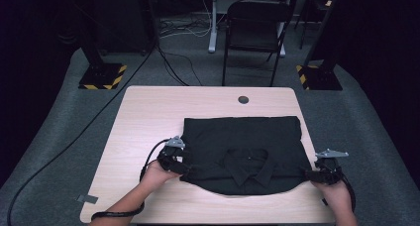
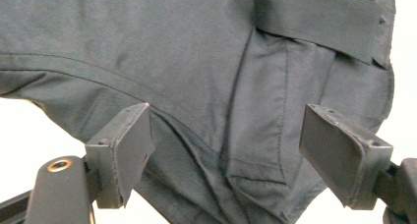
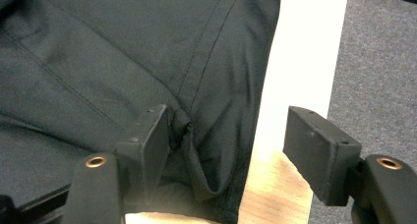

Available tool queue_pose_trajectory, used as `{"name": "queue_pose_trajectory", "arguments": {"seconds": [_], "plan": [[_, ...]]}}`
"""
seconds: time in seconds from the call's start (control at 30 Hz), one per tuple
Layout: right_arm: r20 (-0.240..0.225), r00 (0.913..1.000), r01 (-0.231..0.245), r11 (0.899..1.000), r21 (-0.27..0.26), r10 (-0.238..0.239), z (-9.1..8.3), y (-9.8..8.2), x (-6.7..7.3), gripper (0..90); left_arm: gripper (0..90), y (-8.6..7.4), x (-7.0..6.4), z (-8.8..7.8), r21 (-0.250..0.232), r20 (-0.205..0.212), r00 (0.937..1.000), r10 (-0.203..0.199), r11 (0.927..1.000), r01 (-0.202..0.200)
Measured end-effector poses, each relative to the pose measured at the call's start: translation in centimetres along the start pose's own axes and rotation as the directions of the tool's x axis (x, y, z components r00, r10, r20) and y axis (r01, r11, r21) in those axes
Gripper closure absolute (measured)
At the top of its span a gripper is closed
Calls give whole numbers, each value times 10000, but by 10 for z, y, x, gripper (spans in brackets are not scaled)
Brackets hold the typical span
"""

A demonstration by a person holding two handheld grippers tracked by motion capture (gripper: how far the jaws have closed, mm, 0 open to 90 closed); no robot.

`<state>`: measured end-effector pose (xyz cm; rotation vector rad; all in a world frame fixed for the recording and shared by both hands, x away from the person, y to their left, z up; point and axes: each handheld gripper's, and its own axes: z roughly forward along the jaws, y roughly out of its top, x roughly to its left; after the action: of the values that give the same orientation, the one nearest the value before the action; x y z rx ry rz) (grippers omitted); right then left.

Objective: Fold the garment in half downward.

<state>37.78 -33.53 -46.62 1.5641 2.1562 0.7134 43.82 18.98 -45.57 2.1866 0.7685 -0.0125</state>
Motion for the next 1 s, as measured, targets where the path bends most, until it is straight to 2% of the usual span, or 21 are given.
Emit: {"name": "queue_pose_trajectory", "arguments": {"seconds": [0.07,0.13,0.3,0.5,0.67,1.0], "plan": [[146,9999,17,10000,-3,-17,0,0,1,292,187,1,1,0,-40,-15,10000,-16,10000,16],[136,9999,0,10000,8,0,0,0,0,296,179,3,2,0,-25,-79,10000,23,10000,-23],[162,9999,39,10000,-32,-39,0,-1,0,273,165,7,6,0,-27,-393,9992,-16,10000,15],[430,9991,20,10000,-42,-18,1,-1,0,209,155,11,11,1,23,-715,9974,-64,10000,66],[607,9982,16,10000,-75,-12,1,-1,1,194,154,15,20,1,-150,-890,9958,-232,9996,219],[640,9979,-58,9999,-157,68,2,-2,0,174,150,25,34,0,-465,-1179,9914,-570,9976,519]]}}
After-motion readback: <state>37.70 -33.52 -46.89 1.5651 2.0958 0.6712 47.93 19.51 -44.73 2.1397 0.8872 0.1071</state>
